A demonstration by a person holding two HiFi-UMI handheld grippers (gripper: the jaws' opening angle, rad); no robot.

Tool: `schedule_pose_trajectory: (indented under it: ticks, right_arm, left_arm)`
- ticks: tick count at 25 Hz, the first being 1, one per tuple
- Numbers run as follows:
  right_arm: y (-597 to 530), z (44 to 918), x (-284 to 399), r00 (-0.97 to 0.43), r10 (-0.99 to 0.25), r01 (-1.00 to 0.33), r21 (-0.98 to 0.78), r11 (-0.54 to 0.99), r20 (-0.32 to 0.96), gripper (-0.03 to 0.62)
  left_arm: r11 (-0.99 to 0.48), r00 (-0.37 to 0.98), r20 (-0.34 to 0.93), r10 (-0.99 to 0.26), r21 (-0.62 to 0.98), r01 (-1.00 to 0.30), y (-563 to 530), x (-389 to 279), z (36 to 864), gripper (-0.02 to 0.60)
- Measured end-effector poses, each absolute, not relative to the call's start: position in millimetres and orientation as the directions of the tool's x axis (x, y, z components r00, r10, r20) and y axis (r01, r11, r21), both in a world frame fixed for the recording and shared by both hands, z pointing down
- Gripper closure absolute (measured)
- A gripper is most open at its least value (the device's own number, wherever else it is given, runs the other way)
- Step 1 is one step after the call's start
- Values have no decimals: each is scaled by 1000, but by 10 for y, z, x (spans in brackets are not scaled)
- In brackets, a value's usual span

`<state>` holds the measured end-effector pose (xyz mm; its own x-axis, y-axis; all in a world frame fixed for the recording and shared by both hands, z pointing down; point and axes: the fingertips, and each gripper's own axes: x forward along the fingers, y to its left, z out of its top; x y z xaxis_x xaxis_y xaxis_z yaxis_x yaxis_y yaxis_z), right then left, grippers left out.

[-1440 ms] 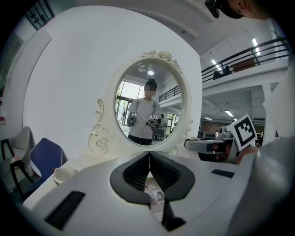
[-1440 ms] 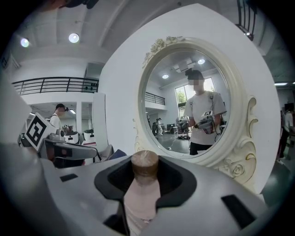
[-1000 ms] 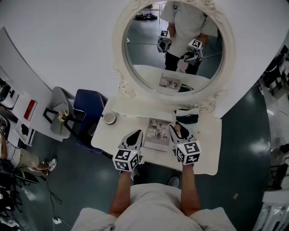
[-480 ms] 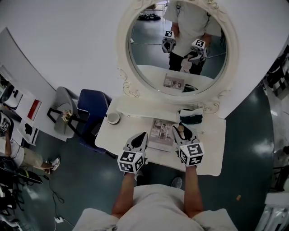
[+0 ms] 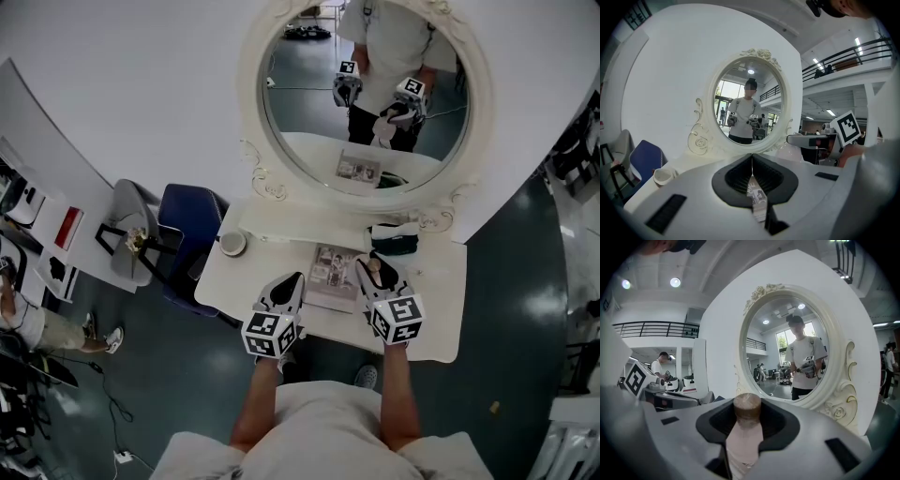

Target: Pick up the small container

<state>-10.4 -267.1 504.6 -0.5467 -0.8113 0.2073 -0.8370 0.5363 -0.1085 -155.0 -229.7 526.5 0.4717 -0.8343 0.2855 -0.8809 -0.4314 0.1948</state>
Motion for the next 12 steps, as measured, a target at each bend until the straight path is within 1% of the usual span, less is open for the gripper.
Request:
schedule_pose_trajectory:
  ticks: [12]
  right_arm:
    - [-2639, 5085, -54, -537, -815, -843, -105, 527, 218, 456]
  left_arm:
    - [-423, 469, 289, -835, 208, -882, -2283, -1562, 5322, 552]
